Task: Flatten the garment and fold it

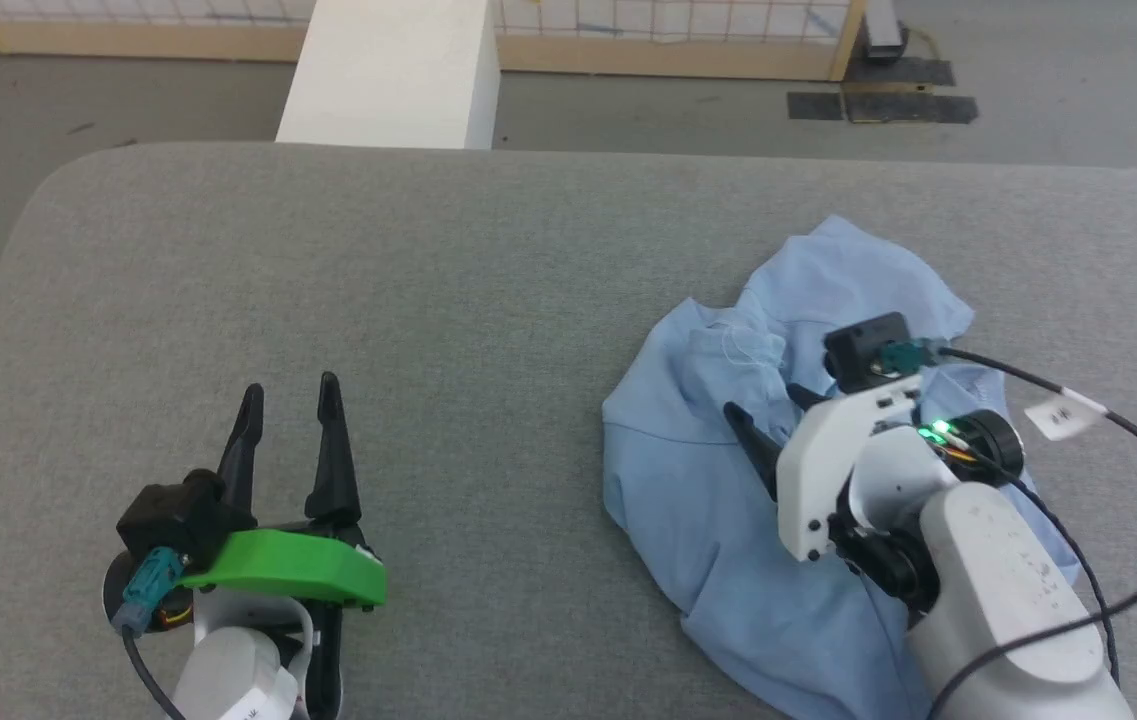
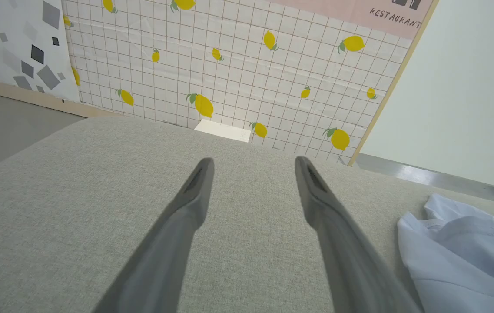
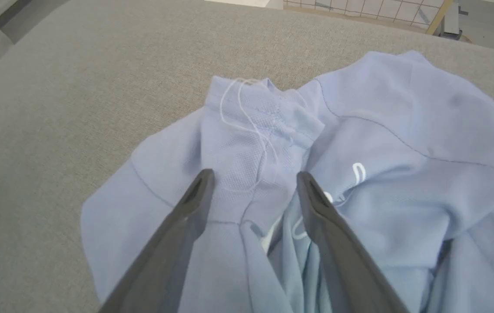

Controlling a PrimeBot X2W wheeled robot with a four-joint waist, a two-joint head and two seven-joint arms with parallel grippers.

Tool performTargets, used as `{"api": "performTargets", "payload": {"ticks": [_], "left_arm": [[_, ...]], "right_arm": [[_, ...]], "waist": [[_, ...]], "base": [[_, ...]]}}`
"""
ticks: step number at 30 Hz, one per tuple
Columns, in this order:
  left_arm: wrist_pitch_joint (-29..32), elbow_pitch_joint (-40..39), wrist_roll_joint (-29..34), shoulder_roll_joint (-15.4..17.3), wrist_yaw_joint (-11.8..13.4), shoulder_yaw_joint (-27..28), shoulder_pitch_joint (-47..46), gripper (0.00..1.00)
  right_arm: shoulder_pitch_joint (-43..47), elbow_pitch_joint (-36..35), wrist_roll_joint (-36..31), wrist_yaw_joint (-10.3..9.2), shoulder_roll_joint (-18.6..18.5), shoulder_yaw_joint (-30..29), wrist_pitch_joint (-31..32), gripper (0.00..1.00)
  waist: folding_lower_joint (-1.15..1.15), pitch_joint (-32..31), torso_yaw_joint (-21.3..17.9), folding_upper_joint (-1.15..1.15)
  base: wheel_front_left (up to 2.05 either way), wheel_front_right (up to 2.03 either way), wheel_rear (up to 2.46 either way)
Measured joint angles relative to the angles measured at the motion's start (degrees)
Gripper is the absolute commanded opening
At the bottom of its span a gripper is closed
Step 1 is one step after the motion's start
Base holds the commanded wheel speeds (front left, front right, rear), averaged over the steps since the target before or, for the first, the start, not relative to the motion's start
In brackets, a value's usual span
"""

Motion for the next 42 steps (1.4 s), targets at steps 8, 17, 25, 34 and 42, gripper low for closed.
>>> {"api": "performTargets", "payload": {"ticks": [8,17,25,34,42], "left_arm": [[0.0,0.73,-0.03,0.0,0.2,0.04,-0.18,1.0],[0.0,0.79,0.11,0.0,0.23,0.79,0.61,1.0],[0.0,0.97,0.16,-0.01,0.22,0.79,1.06,1.0],[-0.01,3.1,0.86,-0.01,-0.66,0.64,2.24,1.0],[5.54,6.87,1.46,1.11,-3.14,-4.0,3.67,1.0]], "right_arm": [[-3.19,2.65,2.57,0.0,-0.09,8.76,-1.42,0.0],[1.63,-7.66,9.7,0.0,-0.6,29.97,6.04,0.0],[7.01,-12.66,11.46,0.01,-6.59,33.14,6.32,1.0],[13.16,-19.61,6.94,0.0,-1.98,9.47,-11.98,1.0],[19.22,-21.36,-5.34,0.0,-0.38,-12.77,-21.81,1.0]], "waist": [[0.0,-0.22,2.04,0.0],[0.0,-3.49,0.97,0.0],[0.0,-4.28,0.21,0.0],[0.0,-4.47,0.3,0.0],[0.0,-4.19,-0.16,0.0]], "base": [[0.0,0.0,0.0],[0.0,0.0,0.0],[0.0,0.0,0.0],[0.0,0.0,0.0],[0.0,0.0,0.0]]}}
